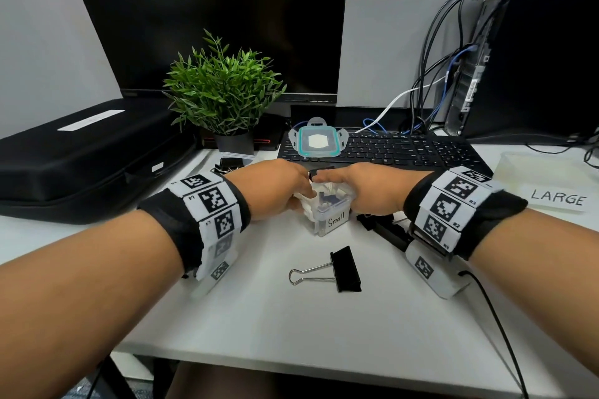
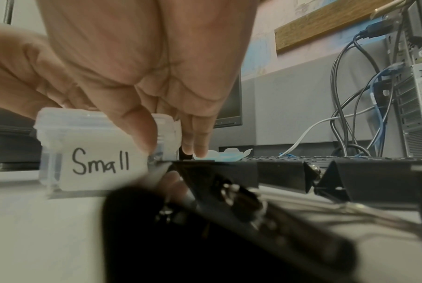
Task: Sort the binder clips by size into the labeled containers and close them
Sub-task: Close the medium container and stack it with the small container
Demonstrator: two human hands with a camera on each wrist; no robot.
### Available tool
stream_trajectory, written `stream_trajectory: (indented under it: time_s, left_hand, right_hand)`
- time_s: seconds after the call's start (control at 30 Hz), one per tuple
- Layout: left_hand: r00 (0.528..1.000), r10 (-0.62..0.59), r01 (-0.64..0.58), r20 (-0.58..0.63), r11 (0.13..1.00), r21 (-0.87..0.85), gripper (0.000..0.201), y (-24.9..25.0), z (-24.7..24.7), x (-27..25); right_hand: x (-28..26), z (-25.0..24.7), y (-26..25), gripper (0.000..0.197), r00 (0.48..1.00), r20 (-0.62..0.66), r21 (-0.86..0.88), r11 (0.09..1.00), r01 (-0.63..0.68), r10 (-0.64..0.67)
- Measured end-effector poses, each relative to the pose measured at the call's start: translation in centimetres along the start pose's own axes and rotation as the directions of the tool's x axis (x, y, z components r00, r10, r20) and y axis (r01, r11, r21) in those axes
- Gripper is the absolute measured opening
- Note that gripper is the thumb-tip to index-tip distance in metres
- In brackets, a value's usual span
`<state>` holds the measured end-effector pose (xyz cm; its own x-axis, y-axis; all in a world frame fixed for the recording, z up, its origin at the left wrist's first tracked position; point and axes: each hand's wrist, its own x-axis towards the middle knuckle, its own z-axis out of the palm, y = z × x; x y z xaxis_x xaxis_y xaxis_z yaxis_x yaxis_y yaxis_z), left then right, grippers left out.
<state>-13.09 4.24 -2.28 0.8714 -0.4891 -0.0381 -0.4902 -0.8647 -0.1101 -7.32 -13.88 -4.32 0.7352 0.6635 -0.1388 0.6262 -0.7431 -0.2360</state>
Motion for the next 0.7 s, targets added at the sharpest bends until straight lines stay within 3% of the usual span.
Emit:
stream_trajectory:
  time_s: [0.2,0.5,0.6,0.7]
  left_hand:
    - [0.999,-0.041,0.04,-0.009,0.996,-0.08,0.033,0.2,-0.1,1.1]
    - [0.995,-0.097,0.095,-0.013,0.99,-0.105,0.029,0.6,-0.9,0.9]
    - [0.982,-0.145,0.124,-0.121,0.978,-0.169,0.028,-1.1,-2.7,-0.9]
    - [0.927,-0.305,0.251,-0.218,0.937,-0.241,0.029,-4.7,-4.1,-2.7]
  right_hand:
    - [0.2,0.1,0.4,0.079,1.0,0.002,0.02,1.0,-0.01,0.01]
    - [-0.4,0.1,-0.1,0.066,1.0,-0.006,0.008,1.0,-0.012,0.013]
    - [-0.7,0.1,-0.5,0.068,1.0,0.012,0.024,1.0,-0.012,0.012]
    - [-0.8,0.1,-0.9,0.072,0.999,0.016,0.032,0.999,-0.029,0.029]
